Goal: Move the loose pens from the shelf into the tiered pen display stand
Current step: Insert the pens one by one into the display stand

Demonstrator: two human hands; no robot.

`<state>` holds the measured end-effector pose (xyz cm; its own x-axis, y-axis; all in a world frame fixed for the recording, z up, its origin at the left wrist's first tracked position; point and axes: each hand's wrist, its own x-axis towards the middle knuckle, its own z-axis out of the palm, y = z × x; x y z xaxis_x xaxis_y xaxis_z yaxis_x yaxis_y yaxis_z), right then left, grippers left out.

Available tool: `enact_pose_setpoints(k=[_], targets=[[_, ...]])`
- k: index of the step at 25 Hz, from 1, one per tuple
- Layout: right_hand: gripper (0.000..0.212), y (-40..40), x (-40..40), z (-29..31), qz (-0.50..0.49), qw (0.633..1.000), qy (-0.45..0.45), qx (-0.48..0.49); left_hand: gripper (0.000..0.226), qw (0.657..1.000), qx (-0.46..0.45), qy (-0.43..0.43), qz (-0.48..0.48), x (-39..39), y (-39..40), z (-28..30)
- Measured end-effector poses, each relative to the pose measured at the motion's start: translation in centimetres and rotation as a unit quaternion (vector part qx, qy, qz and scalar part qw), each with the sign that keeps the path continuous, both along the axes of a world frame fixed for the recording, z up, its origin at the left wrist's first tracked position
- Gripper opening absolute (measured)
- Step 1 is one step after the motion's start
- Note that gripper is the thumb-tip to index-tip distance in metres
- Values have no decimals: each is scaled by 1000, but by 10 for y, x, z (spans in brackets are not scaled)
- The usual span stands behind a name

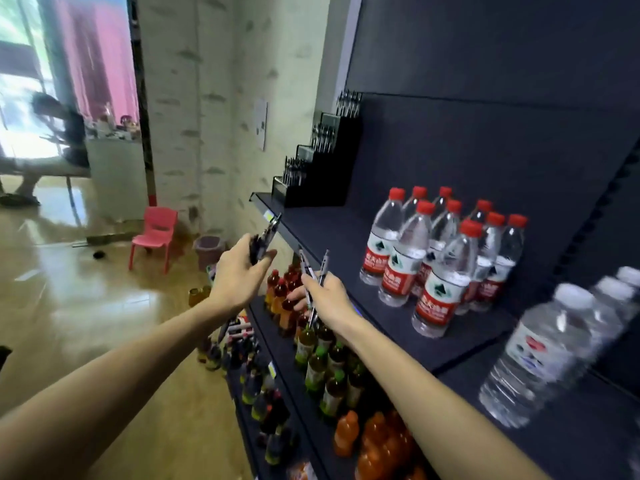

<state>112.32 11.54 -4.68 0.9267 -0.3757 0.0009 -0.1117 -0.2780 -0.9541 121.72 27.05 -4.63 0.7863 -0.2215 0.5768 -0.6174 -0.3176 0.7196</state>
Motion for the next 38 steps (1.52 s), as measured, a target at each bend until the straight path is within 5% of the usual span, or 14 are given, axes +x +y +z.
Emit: enact_pose_setpoints(k=[9,17,24,27,30,38], targets=[[9,-32,182,16,-82,996,-21,35,37,1000,-12,18,-16,184,-15,8],[16,-92,360,7,-73,993,-20,88,33,998,15,3,-56,362,-76,5],[34,-141,462,16,-167,978,-92,-84,44,997,20,-9,-78,489,-131,25],[30,-163,476,9,-238,952,-107,-162,42,995,0,8,-102,532,-158,24],[49,-169,487,2,-318,914,-96,-234,43,987,-14,-9,-160,567,-174,20],[55,-143,504,13,-468,761,1,-449,31,955,-24,56,-289,654,-195,22]])
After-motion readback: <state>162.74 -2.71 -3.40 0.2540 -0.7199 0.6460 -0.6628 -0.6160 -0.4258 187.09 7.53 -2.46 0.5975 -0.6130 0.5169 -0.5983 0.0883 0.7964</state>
